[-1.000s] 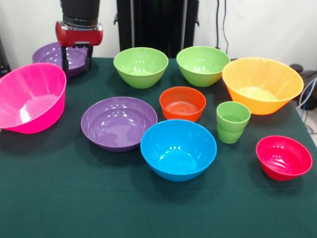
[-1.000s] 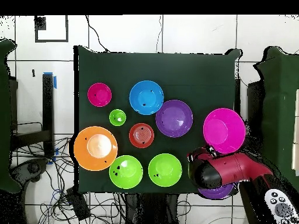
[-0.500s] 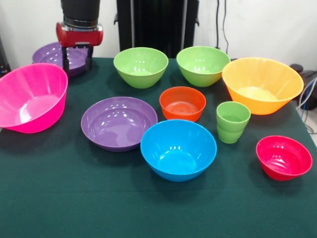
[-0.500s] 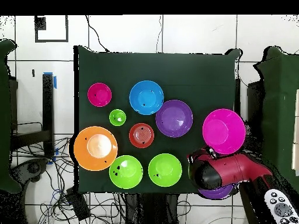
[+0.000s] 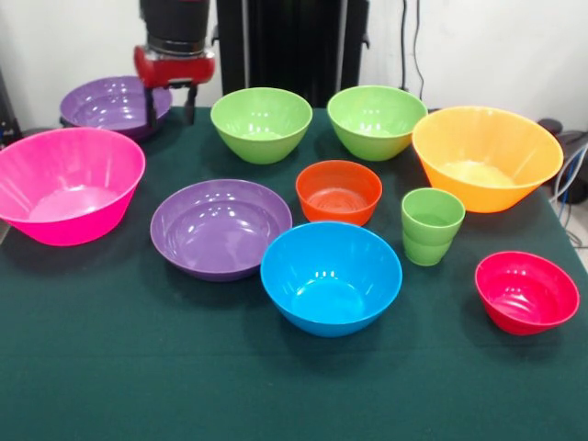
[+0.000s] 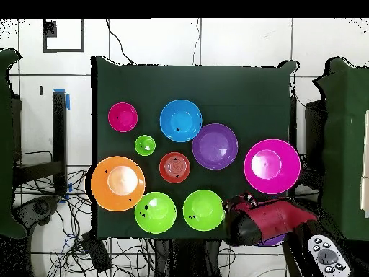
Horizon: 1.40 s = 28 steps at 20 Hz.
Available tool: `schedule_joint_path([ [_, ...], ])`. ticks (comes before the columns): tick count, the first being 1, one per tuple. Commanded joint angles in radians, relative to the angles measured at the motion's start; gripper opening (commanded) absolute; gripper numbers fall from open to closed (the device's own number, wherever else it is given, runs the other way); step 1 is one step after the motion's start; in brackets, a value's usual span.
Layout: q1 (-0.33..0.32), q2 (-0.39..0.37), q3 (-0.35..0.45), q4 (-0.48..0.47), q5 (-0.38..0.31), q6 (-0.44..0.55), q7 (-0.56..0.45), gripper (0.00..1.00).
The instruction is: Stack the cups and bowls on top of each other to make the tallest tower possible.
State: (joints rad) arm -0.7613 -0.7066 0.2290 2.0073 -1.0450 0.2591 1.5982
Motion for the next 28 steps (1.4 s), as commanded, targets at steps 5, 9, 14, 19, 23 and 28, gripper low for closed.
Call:
schedule_joint_path([
  [5,0.102,0.013,-0.098,0.146,0.024,-0.079,0.194,1.0],
  [9,0.136,-0.019,-0.135,0.164,0.04,-0.101,0.215,1.0],
  [14,0.024,-0.204,0.004,0.215,0.164,0.036,0.042,1.0],
  [19,-0.021,-0.195,0.076,0.163,0.196,0.078,-0.043,1.0],
  [23,-0.064,-0.214,0.11,0.178,0.199,0.034,-0.038,1.0],
  [28,-0.087,-0.24,0.127,0.193,0.21,0.055,-0.049,1.0],
])
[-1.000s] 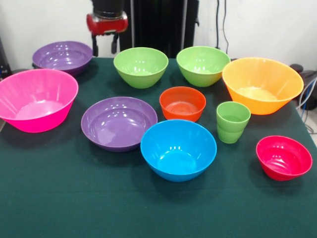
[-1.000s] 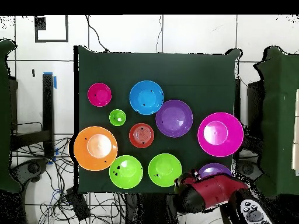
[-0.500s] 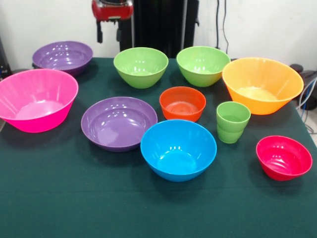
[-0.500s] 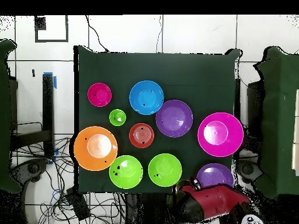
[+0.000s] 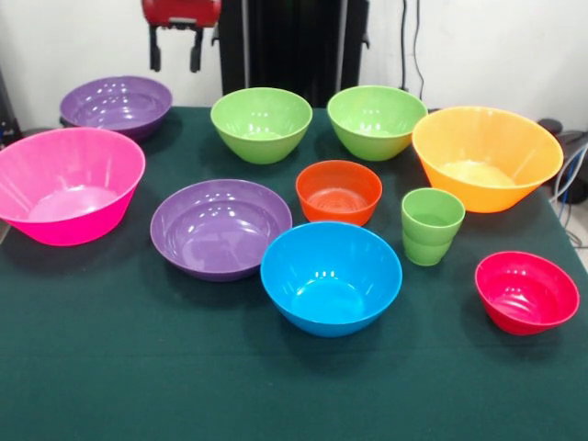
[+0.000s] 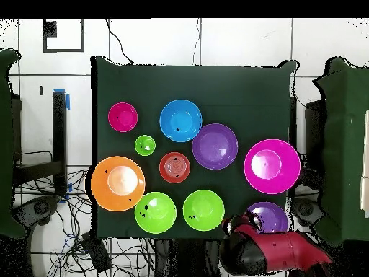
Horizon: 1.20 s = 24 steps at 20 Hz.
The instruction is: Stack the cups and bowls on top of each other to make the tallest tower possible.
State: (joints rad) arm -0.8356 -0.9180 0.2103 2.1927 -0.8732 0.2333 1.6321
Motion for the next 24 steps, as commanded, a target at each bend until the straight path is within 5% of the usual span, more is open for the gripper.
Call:
schedule_joint_path([
  [1,-0.016,-0.029,0.153,0.005,0.035,0.078,-0.085,1.0],
  [24,-0.084,0.052,0.25,-0.083,-0.024,0.1,-0.13,1.0],
])
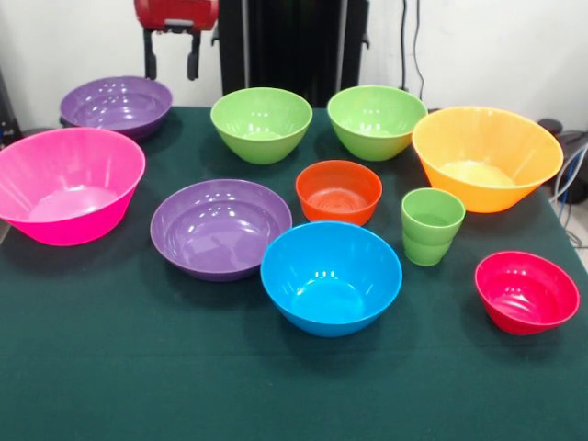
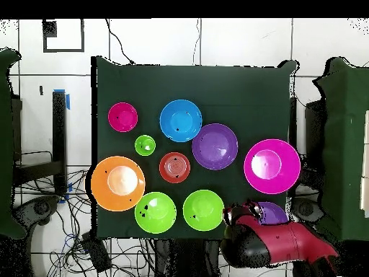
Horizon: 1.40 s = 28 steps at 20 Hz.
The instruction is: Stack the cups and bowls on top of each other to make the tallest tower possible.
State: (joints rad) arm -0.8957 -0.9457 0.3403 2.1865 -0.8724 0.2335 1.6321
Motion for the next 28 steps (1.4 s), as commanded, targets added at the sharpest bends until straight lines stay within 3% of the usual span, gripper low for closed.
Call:
schedule_joint_path([
  [1,-0.029,0.084,0.127,-0.079,-0.026,0.102,-0.133,1.0],
  [28,-0.098,0.118,0.182,-0.1,-0.052,0.123,-0.15,1.0],
])
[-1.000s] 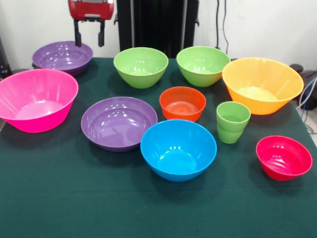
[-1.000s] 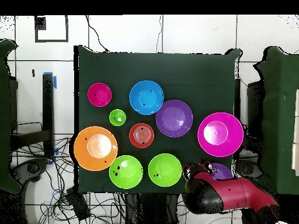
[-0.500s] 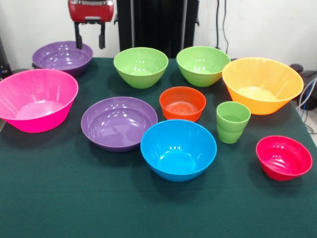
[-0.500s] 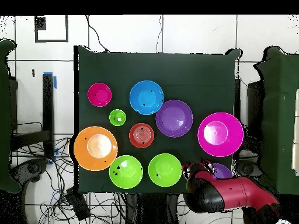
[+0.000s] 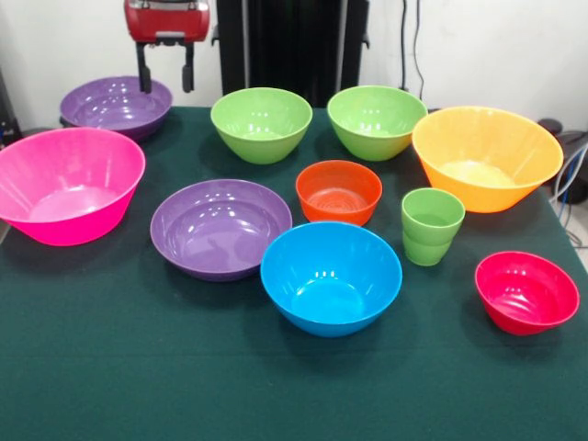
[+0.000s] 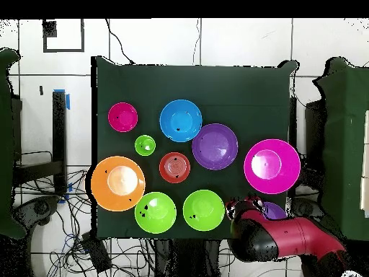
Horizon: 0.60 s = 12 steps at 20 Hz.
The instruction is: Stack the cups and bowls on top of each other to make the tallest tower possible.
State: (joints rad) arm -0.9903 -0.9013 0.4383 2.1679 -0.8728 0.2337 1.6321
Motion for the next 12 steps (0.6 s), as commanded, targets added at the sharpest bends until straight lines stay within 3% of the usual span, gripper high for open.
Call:
schedule_joint_path([
  [1,-0.006,0.075,0.087,-0.084,-0.053,0.124,-0.152,1.0],
  [12,-0.056,0.135,0.138,-0.122,-0.053,0.146,-0.193,1.0],
])
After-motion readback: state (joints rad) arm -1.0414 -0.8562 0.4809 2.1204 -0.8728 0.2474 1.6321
